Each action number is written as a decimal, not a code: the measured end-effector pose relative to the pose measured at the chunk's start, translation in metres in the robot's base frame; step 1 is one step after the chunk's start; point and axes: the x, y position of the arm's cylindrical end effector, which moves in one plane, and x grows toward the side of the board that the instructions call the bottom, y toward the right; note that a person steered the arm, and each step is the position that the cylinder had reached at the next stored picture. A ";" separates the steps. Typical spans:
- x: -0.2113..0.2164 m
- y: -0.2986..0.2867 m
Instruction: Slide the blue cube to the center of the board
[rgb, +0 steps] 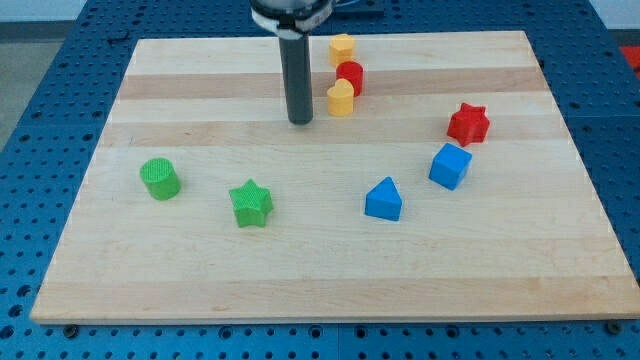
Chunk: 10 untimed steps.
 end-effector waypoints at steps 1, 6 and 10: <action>0.032 0.034; -0.024 0.323; 0.050 0.200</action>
